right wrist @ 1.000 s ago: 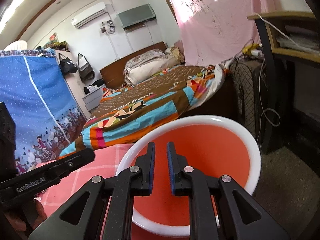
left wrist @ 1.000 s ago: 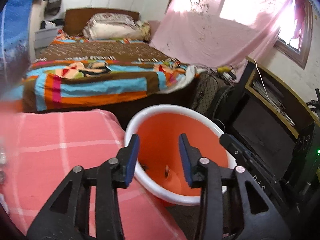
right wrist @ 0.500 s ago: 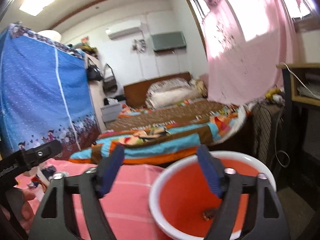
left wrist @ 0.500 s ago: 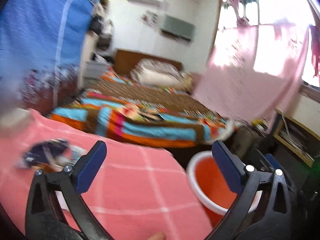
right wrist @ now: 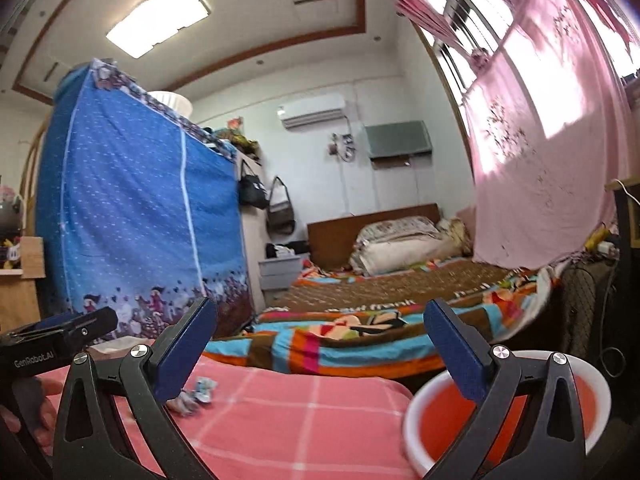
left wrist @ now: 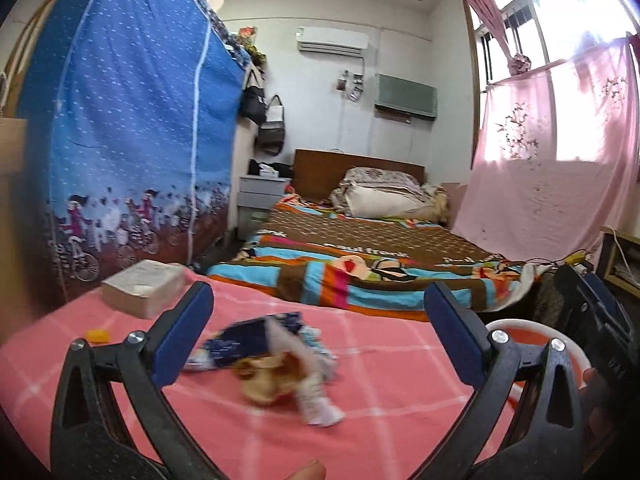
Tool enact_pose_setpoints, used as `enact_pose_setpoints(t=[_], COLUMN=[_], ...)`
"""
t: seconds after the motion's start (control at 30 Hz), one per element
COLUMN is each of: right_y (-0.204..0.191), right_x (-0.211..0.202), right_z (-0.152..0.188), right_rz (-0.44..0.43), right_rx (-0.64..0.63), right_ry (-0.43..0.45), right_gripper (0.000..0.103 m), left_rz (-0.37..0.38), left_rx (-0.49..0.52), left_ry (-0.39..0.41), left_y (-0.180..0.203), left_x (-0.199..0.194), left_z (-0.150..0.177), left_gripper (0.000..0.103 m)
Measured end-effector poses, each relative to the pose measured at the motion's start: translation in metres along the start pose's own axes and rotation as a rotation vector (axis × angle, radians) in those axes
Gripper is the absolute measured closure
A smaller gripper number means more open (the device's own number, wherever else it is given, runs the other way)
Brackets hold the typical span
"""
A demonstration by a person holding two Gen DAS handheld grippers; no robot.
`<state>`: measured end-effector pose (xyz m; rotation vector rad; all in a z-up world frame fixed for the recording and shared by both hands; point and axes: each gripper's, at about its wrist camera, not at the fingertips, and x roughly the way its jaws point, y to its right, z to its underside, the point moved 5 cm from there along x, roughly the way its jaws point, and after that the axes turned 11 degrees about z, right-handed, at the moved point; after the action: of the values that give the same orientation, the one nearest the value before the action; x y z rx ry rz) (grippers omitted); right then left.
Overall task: Collect trash
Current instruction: 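Return the left tool to the bed toward the snack wrappers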
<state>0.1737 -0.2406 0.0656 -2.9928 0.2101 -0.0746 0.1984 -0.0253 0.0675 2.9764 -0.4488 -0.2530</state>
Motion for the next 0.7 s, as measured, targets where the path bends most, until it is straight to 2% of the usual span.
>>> enact_pose_setpoints(t=[0.23, 0.4, 0.53, 0.7], right_y=[-0.038, -0.062, -0.079, -0.100], right_x=[0.002, 0.005, 0.008, 0.018], right_z=[0.010, 0.021, 0.029, 0.046], right_rz=[-0.065, -0.107, -0.143, -0.189], right_rx=[-0.052, -0.101, -0.137, -0.207], right_ry=[-0.010, -0.044, -0.085, -0.198], right_gripper=[0.000, 0.000, 0.000, 0.000], left_rz=[-0.056, -0.072, -0.067, -0.043], left_rx=[0.021, 0.053, 0.051, 0.007], left_ry=[0.016, -0.002, -0.043, -0.134], left_y=[-0.037, -0.055, -0.068, -0.076], left_x=[-0.022, -0.032, -0.033, -0.023], left_z=[0.004, 0.008, 0.012, 0.022], left_gripper=[0.008, 0.008, 0.008, 0.009])
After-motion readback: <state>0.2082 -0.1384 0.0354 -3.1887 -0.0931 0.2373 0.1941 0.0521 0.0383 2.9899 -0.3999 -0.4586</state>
